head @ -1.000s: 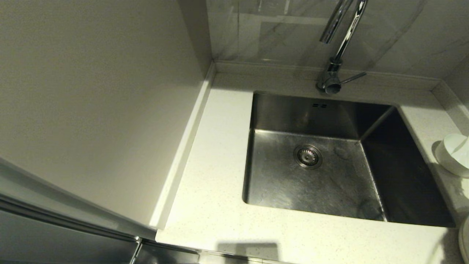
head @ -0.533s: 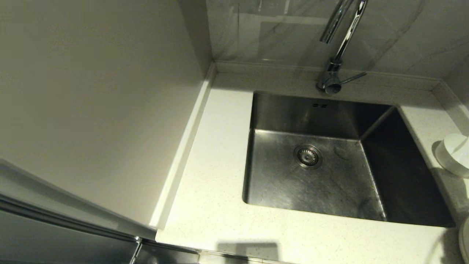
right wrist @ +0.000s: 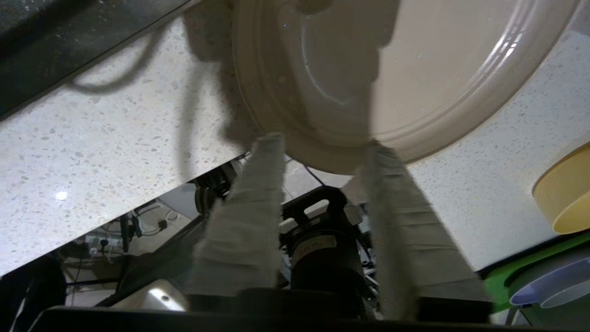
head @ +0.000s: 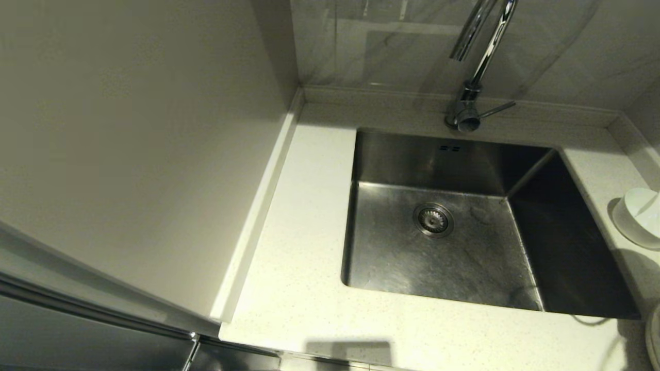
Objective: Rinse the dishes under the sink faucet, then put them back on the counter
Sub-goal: Put a plate into the sink
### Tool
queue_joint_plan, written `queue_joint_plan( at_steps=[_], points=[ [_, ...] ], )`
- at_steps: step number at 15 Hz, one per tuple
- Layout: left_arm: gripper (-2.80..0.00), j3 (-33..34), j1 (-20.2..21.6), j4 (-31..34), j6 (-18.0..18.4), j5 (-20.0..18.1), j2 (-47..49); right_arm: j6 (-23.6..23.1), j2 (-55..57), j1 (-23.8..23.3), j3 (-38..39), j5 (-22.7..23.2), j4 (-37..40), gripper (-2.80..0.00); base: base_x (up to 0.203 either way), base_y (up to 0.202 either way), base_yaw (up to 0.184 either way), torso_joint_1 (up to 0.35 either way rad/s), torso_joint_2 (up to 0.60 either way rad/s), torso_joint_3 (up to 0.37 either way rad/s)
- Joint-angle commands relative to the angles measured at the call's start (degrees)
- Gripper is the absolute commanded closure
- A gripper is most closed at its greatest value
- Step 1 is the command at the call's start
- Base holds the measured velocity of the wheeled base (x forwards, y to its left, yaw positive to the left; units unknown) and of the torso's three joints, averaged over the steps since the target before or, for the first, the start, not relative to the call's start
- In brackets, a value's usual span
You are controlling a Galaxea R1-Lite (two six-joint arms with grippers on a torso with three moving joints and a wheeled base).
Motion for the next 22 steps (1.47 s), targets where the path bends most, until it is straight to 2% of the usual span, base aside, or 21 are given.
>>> queue_joint_plan(
  at_steps=[1, 5, 9, 13, 15, 20, 22],
  points=[
    [0.00, 0.0, 0.0, 0.0, 0.0, 0.0, -0.2, 0.1, -0.3, 0.0, 0.4, 1.5, 0.4, -2.80, 0.000, 0.000, 0.000, 0.000, 0.00, 0.000],
    [0.00, 0.0, 0.0, 0.0, 0.0, 0.0, -0.2, 0.3, -0.1, 0.0, 2.1, 2.7, -1.7, -2.80, 0.000, 0.000, 0.000, 0.000, 0.00, 0.000],
    [0.00, 0.0, 0.0, 0.0, 0.0, 0.0, -0.2, 0.2, 1.2, 0.0, 6.9, 3.2, -13.4, -2.80, 0.000, 0.000, 0.000, 0.000, 0.00, 0.000],
    [0.00, 0.0, 0.0, 0.0, 0.0, 0.0, -0.2, 0.1, 2.6, 0.0, 9.7, 0.9, -20.5, -2.80, 0.000, 0.000, 0.000, 0.000, 0.00, 0.000],
    [0.00, 0.0, 0.0, 0.0, 0.0, 0.0, -0.2, -0.1, 2.8, 0.1, 11.6, -2.6, -24.6, -2.80, 0.000, 0.000, 0.000, 0.000, 0.00, 0.000],
    [0.00, 0.0, 0.0, 0.0, 0.0, 0.0, -0.2, -0.3, 3.0, 0.2, 12.5, -3.0, -25.8, -2.80, 0.000, 0.000, 0.000, 0.000, 0.00, 0.000],
    [0.00, 0.0, 0.0, 0.0, 0.0, 0.0, -0.2, -1.7, 3.0, 0.2, 13.1, -3.1, -25.9, -2.80, 0.000, 0.000, 0.000, 0.000, 0.00, 0.000]
  ],
)
